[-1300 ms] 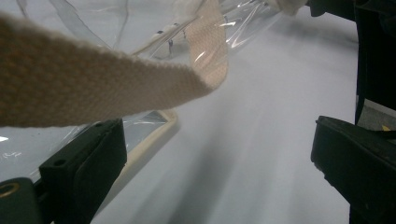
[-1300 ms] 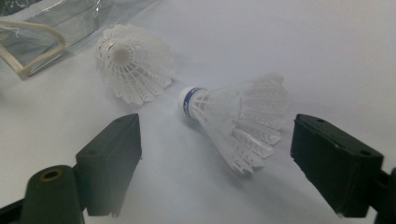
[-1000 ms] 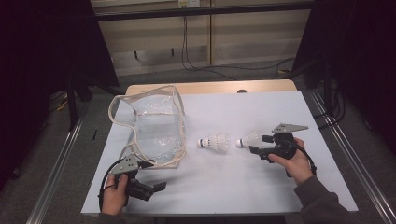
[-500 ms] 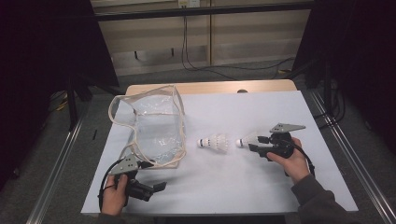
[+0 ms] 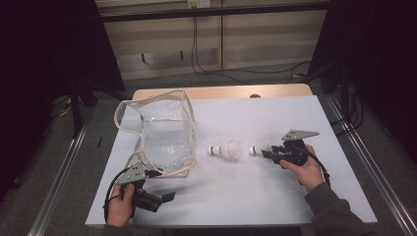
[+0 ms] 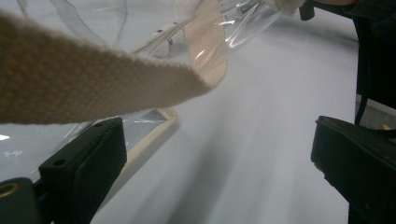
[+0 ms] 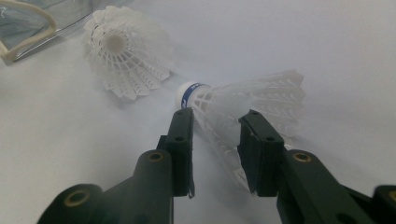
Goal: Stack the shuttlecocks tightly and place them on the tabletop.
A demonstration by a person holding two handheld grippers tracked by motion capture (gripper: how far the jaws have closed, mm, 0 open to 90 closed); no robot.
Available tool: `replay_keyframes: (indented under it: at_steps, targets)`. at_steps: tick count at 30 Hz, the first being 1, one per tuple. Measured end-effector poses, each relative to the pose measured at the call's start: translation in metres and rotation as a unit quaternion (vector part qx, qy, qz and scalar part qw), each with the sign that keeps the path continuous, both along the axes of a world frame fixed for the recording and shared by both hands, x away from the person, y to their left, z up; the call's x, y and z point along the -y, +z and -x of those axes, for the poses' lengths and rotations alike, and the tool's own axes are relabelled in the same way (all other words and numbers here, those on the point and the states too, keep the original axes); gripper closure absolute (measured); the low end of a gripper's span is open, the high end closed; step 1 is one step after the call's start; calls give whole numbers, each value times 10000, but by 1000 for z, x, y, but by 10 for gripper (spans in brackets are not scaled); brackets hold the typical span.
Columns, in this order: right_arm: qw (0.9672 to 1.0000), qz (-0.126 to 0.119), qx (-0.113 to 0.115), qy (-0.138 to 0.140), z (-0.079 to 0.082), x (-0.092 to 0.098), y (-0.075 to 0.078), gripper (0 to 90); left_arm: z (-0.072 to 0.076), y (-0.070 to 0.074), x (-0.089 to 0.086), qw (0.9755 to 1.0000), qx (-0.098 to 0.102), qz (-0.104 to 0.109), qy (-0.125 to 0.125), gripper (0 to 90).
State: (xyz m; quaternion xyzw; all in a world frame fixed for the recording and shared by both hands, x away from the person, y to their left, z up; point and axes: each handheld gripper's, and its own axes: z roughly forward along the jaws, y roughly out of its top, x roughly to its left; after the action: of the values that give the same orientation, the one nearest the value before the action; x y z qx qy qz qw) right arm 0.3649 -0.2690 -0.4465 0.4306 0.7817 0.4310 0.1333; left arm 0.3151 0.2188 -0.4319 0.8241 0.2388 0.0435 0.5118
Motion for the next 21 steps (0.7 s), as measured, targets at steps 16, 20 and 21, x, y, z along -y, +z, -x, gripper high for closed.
replay_keyframes:
  at_steps: [16,20,21]
  targets:
    - [9997,63,-50,225,0,-4,-2,829,1,0,-2,10000,-14,19,39,35]
    - [9996,46,-66,282,0,-4,-1,861,1,0,-1,10000,-16,31,32,35]
    - [9995,53,-61,299,0,-4,-1,869,1,0,-1,10000,-16,32,32,35]
